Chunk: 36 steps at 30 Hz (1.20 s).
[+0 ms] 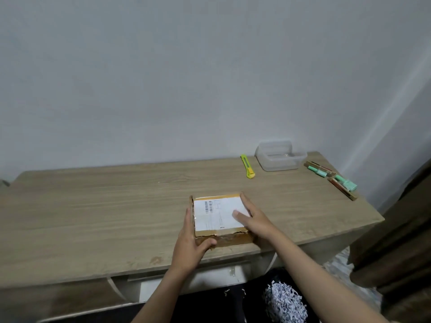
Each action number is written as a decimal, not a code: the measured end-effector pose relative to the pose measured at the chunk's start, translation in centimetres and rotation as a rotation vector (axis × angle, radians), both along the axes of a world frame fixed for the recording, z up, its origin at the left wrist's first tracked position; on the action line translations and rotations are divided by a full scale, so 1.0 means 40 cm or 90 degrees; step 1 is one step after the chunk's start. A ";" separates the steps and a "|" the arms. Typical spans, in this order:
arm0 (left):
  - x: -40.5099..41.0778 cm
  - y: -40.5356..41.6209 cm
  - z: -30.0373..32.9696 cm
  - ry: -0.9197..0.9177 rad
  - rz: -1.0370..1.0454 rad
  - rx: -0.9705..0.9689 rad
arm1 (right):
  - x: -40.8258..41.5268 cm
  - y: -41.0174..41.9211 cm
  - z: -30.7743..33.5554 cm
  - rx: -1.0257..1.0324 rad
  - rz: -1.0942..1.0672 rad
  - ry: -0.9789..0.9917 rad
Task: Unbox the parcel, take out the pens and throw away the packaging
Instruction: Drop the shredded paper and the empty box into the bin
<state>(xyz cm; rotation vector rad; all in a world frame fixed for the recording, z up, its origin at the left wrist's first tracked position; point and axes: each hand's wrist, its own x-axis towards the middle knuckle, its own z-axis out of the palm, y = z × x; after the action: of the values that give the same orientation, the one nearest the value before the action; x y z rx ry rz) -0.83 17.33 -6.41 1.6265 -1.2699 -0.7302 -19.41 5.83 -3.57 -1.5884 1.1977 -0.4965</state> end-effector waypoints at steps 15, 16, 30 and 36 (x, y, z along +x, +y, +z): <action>-0.148 0.004 0.051 -0.109 -0.056 -0.037 | -0.197 0.100 0.066 -0.058 -0.154 -0.091; -0.177 0.001 0.061 -0.121 -0.068 -0.039 | -0.229 0.108 0.075 -0.063 -0.168 -0.099; -0.724 0.053 0.021 -0.106 -0.280 0.070 | -0.801 0.267 0.058 -0.065 -0.344 -0.027; -0.839 0.127 -0.073 -0.092 -0.303 0.238 | -0.913 0.319 -0.068 -0.012 -0.274 0.013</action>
<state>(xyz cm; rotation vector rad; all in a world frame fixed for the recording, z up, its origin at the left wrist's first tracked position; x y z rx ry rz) -34.39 22.43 -9.32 1.7066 -1.7349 -1.2163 -55.92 18.57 -6.27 -1.3517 1.5637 -0.7680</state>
